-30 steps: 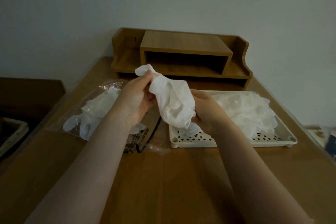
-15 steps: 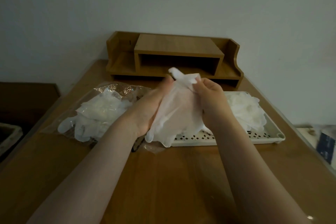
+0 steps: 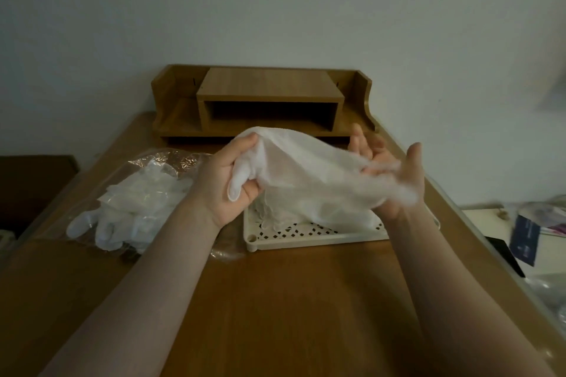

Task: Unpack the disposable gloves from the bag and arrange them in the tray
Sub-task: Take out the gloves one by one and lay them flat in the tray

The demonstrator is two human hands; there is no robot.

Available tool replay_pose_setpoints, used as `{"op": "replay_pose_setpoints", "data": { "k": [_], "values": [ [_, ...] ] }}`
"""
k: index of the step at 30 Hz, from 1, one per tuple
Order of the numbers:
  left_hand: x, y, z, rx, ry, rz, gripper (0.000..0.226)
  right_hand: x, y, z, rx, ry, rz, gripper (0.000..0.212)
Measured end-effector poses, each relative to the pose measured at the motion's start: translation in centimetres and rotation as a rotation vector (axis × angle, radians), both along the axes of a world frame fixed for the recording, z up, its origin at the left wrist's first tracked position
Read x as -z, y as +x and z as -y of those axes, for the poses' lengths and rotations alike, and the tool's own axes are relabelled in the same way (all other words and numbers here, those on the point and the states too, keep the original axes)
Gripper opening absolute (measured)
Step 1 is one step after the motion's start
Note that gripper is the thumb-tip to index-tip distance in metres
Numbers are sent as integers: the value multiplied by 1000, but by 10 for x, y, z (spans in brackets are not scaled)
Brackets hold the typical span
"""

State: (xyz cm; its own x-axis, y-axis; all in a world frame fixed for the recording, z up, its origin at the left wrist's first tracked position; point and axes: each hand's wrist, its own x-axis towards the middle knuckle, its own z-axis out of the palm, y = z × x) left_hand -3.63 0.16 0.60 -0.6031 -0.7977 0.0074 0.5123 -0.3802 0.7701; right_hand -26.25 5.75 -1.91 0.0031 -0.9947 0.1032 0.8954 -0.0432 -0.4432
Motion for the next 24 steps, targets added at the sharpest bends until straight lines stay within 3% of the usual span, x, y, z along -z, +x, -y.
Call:
{"op": "replay_pose_setpoints", "data": {
  "k": [4, 7, 10, 13, 17, 19, 22, 24],
  "values": [
    [-14, -20, -4, 16, 0, 105, 30, -17, -8, -9, 10, 57, -447, 89],
    [-28, -36, -12, 68, -56, 224, 26, -23, -9, -12, 10, -25, -874, 79],
    [-34, -53, -19, 44, -106, 326, 27, -25, -15, -15, -52, -175, -1133, 69],
    [-33, -67, -24, 23, -86, 350, 28, -25, -27, -20, -129, -161, -1207, 60],
    [-25, -66, -21, -8, -86, 377, 18, -22, -54, -20, -160, -35, -1020, 57],
    [-12, -61, -16, -20, -180, 549, 15, -29, -63, -21, -147, 83, -1146, 40],
    [8, -54, -5, -86, -426, 973, 22, -33, -68, -7, 14, 347, -1740, 27],
    [12, -52, 1, -136, -524, 1096, 21, -33, -68, 6, 123, 414, -1863, 21]
  ]
}}
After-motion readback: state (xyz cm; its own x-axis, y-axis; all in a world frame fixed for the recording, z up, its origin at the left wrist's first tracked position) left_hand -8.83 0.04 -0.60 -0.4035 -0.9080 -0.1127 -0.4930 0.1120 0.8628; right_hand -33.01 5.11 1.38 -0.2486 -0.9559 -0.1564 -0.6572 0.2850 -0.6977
